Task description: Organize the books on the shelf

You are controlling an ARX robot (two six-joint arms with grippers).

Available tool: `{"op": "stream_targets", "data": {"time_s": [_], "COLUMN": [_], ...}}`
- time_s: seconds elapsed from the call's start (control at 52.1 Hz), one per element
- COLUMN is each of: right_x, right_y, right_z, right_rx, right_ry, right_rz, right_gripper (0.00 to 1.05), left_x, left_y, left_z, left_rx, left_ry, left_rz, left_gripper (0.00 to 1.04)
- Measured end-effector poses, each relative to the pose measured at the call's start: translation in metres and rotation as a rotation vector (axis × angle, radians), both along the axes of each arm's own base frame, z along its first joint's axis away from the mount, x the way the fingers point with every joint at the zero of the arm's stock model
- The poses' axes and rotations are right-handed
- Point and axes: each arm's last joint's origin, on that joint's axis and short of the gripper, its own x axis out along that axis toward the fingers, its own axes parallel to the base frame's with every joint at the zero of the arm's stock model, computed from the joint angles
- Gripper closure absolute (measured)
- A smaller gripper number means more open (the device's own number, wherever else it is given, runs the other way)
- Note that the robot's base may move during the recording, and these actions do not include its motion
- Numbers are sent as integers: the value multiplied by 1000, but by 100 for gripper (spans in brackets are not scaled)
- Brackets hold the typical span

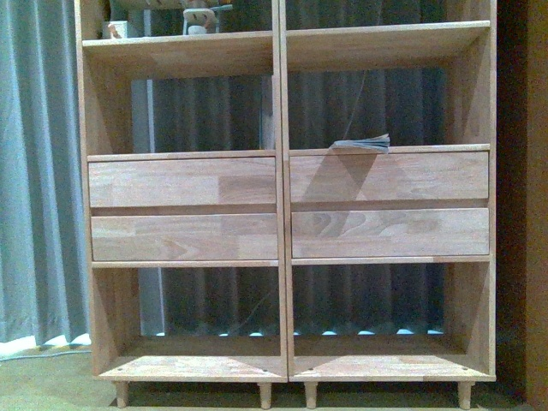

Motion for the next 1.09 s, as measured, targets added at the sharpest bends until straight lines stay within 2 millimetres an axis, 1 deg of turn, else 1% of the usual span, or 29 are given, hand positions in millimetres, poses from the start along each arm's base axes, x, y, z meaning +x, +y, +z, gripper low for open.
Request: {"op": "stream_targets", "data": {"time_s": [1.095], "right_x": [0], "right_y": [0], "right_z": [0], "right_rx": [0], "right_ry": [0], "right_rz": [0], "right_gripper": [7], "left_x": [0], "left_y": [0], "left_z": [0], "left_rx": [0], "left_ry": [-1], "left_rz": [0], "left_gripper": [7]}}
